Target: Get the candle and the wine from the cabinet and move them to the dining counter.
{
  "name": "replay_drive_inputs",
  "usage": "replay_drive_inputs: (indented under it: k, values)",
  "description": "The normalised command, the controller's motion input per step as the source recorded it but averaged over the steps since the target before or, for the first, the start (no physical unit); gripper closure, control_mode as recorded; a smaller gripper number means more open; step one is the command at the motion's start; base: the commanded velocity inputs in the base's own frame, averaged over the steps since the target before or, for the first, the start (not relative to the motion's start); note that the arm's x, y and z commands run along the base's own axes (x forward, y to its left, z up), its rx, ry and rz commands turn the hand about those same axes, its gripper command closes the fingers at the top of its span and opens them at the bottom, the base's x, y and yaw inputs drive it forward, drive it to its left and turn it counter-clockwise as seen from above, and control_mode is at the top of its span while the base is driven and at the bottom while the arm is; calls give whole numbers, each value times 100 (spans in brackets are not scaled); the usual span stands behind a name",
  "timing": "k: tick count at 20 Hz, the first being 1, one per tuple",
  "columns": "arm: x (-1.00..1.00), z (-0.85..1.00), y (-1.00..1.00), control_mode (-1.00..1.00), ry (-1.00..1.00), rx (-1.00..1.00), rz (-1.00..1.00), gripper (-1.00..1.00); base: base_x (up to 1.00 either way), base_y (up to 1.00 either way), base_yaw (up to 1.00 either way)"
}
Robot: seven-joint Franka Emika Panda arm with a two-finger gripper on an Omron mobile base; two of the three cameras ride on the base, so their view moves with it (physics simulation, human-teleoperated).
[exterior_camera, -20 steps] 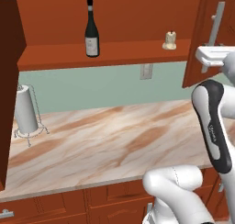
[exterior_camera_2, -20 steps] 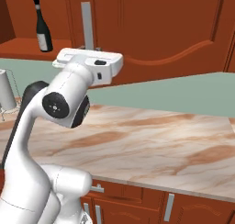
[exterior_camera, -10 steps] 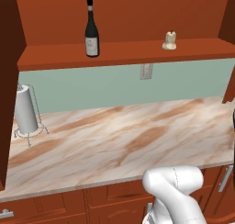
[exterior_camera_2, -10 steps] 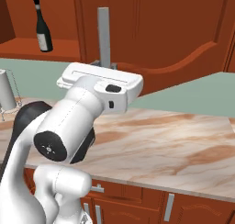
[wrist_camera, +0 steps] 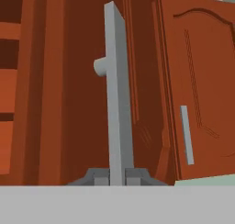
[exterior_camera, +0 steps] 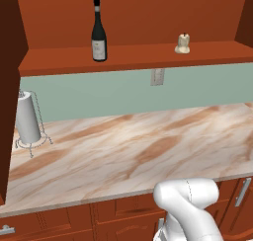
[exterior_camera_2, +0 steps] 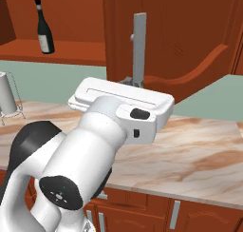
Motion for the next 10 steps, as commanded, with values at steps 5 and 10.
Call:
replay_drive_inputs:
  k: [5,10]
  values:
    - [0,0,0,-100,0,0,0,-100,0,0,0]
    - [0,0,0,-100,0,0,0,-100,0,0,0]
